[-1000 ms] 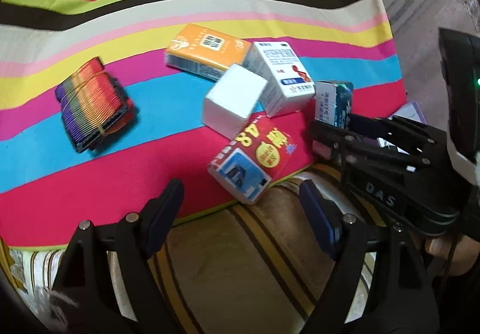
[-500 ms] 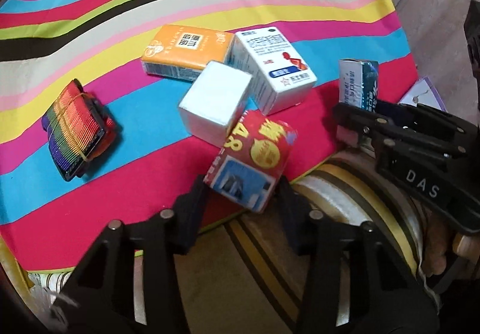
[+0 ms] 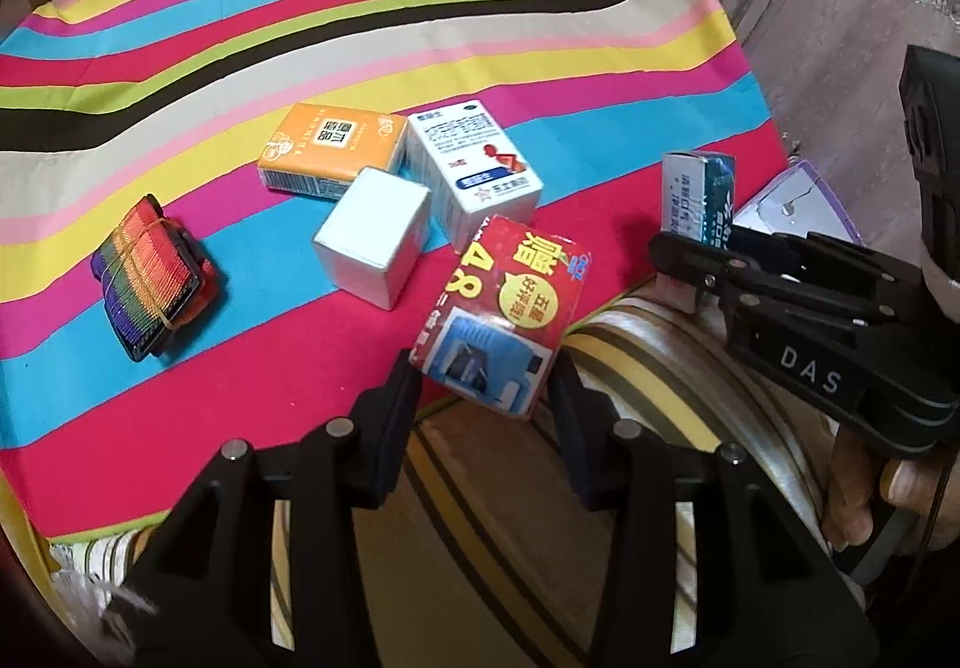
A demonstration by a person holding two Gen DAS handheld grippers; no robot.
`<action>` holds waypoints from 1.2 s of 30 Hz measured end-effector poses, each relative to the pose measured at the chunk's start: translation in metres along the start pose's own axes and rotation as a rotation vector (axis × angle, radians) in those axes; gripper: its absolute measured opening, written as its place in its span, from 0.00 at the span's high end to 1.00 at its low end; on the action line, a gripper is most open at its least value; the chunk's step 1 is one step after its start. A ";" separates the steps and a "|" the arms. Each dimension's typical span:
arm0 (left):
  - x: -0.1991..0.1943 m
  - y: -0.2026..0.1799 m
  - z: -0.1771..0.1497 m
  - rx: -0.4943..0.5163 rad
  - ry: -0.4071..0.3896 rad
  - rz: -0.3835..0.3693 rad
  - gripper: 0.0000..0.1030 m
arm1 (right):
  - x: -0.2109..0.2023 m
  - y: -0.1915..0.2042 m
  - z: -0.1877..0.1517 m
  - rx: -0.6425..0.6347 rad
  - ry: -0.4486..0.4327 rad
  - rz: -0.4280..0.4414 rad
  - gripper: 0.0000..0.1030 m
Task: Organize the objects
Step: 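Grasp the red printed box with the left gripper while the right grasps the teal box, then carry the red box and teal box into the purple-rimmed box and release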
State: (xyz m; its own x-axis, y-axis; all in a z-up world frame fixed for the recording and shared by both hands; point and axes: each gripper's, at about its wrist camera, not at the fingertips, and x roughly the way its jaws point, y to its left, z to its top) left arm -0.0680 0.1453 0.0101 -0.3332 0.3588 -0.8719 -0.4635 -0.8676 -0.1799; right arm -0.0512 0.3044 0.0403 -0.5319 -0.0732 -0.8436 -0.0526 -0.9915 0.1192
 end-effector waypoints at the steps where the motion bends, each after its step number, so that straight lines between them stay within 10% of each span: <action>1: -0.002 -0.003 -0.001 0.000 -0.007 -0.002 0.54 | -0.002 -0.001 -0.001 0.001 -0.003 0.001 0.67; 36: 0.008 -0.133 0.009 0.090 -0.065 -0.173 0.54 | -0.089 -0.152 -0.071 0.277 -0.067 -0.183 0.67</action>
State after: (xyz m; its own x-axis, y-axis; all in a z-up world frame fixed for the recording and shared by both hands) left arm -0.0162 0.2669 0.0313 -0.2931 0.5242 -0.7995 -0.5895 -0.7575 -0.2806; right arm 0.0641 0.4538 0.0602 -0.5458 0.1200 -0.8293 -0.3756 -0.9197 0.1141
